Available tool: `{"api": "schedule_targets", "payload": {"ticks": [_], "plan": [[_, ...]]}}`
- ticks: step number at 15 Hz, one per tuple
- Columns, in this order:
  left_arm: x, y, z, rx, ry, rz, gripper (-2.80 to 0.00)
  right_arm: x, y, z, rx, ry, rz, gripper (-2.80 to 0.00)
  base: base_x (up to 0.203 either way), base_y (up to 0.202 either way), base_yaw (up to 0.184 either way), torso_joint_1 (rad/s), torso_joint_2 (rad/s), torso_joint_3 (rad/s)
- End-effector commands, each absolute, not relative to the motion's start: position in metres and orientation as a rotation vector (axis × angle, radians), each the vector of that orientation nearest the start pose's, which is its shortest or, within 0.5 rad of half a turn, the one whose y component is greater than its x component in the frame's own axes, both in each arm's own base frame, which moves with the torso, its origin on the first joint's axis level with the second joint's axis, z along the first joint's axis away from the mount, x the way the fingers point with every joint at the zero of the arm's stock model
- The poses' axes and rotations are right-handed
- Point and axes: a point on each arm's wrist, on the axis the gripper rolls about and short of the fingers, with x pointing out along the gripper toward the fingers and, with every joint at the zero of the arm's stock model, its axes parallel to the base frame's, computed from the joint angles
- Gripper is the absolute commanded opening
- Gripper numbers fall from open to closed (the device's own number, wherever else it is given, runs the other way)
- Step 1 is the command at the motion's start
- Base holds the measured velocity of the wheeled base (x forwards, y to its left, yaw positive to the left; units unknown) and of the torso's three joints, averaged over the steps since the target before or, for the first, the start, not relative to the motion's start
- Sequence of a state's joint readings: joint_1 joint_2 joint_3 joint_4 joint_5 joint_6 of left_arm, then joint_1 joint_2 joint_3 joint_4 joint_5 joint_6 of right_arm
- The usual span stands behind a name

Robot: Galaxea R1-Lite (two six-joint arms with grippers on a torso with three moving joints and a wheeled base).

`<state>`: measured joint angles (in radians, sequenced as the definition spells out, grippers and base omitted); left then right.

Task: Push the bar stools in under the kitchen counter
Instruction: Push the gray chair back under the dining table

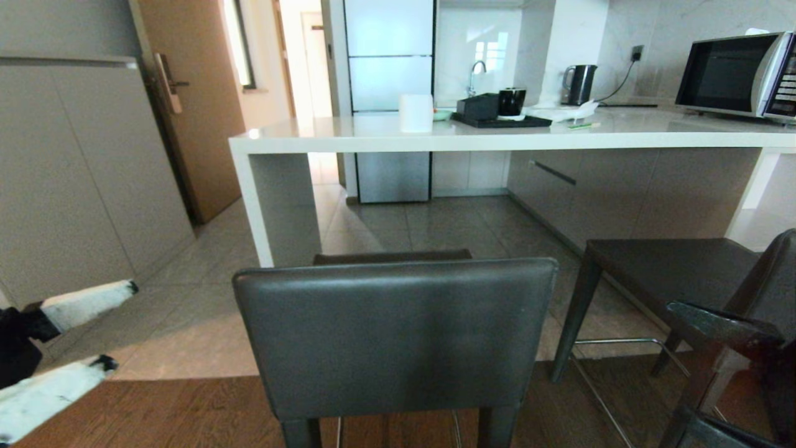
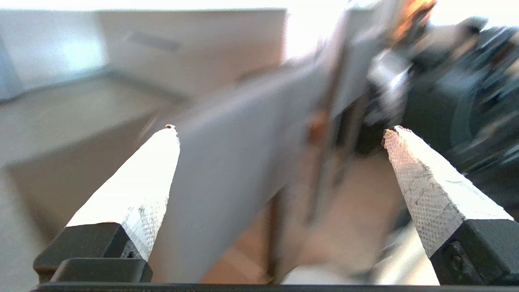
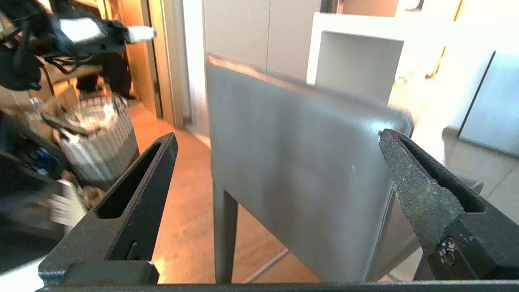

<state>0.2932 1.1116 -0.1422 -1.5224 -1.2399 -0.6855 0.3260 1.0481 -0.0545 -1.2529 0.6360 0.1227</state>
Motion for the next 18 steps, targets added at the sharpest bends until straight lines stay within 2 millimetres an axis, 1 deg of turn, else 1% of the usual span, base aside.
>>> {"api": "schedule_targets", "payload": {"ticks": [1, 3, 6, 7, 9, 10, 11, 12, 13, 14, 16, 18], "plan": [[0.068, -0.002, 0.249, -0.279, -0.126, -1.070, 0.00, 0.066, 0.036, 0.200, 0.066, -0.298, 0.968, 0.00, 0.000, 0.000, 0.000, 0.000, 0.00, 0.000], [0.059, -0.004, 0.258, -0.265, -0.162, -1.063, 0.00, 0.054, 0.028, 0.213, 0.084, -0.294, 0.869, 0.00, 0.000, 0.000, 0.000, 0.000, 0.00, 0.000], [0.034, -0.009, 0.267, -0.297, -0.320, -0.948, 0.00, 0.042, 0.017, 0.228, 0.155, -0.354, 0.616, 0.00, 0.000, 0.000, 0.000, 0.000, 0.00, 0.000], [0.030, -0.009, 0.268, -0.309, -0.327, -0.879, 0.00, 0.039, 0.014, 0.230, 0.177, -0.367, 0.548, 0.00, 0.000, 0.000, 0.000, 0.000, 0.00, 0.000], [0.024, -0.008, 0.270, -0.333, -0.316, -0.710, 0.00, 0.028, 0.010, 0.229, 0.190, -0.383, 0.437, 0.00, 0.000, 0.000, 0.000, 0.000, 0.00, 0.000], [0.022, -0.008, 0.274, -0.352, -0.305, -0.628, 0.00, 0.022, 0.008, 0.226, 0.191, -0.383, 0.389, 0.00, 0.000, 0.000, 0.000, 0.000, 0.00, 0.000], [0.019, -0.010, 0.283, -0.367, -0.300, -0.581, 0.00, 0.015, 0.006, 0.224, 0.196, -0.384, 0.359, 0.00, 0.000, 0.000, 0.000, 0.000, 0.00, 0.000], [0.015, -0.013, 0.292, -0.393, -0.292, -0.574, 0.00, 0.007, 0.006, 0.224, 0.209, -0.386, 0.344, 0.00, 0.000, 0.000, 0.000, 0.000, 0.00, 0.000], [0.010, -0.017, 0.298, -0.457, -0.271, -0.589, 0.00, 0.000, 0.005, 0.225, 0.250, -0.391, 0.359, 0.00, 0.000, 0.000, 0.000, 0.000, 0.00, 0.000], [0.003, -0.022, 0.302, -0.512, -0.250, -0.637, 0.00, -0.010, 0.005, 0.230, 0.320, -0.405, 0.426, 0.00, 0.000, 0.000, 0.000, 0.000, 0.00, 0.000], [-0.010, -0.028, 0.302, -0.534, -0.200, -0.796, 0.00, -0.028, 0.006, 0.233, 0.370, -0.403, 0.608, 0.00, 0.000, 0.000, 0.000, 0.000, 0.00, 0.000], [-0.029, -0.033, 0.301, -0.534, -0.124, -0.967, 0.00, -0.038, 0.006, 0.229, 0.370, -0.366, 0.672, 0.00, 0.000, 0.000, 0.000, 0.000, 0.00, 0.000]]}}
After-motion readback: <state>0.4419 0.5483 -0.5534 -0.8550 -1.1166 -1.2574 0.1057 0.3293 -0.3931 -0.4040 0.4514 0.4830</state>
